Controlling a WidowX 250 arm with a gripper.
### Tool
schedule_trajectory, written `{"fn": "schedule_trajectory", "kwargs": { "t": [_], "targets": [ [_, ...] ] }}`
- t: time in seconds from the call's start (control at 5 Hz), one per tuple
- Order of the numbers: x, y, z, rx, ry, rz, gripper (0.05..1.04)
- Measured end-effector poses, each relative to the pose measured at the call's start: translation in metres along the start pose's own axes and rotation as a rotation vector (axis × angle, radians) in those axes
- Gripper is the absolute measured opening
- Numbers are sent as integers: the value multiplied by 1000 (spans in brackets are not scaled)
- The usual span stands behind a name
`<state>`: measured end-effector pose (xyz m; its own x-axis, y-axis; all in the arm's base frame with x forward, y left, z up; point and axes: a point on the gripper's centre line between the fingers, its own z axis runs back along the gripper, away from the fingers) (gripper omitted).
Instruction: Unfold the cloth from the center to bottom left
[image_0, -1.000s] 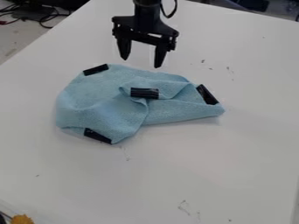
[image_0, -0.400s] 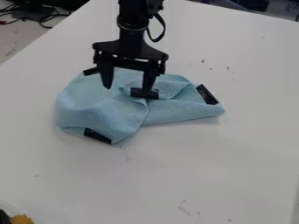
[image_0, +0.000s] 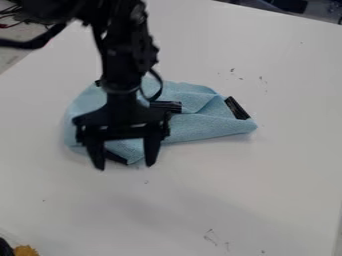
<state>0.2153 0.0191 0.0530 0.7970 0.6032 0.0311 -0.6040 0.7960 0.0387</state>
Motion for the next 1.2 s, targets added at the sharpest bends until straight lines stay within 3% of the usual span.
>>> {"fn": "schedule_trajectory", "kwargs": {
  "t": [0.4, 0.6, 1.0, 1.2],
  "targets": [
    [14, -5, -39, -93, 47, 7, 1000],
    [29, -10, -37, -89, 39, -44, 1001],
    [48, -9, -28, -26, 33, -79, 1001],
    [50, -15, -44, -65, 48, -70, 975]
  ]
}}
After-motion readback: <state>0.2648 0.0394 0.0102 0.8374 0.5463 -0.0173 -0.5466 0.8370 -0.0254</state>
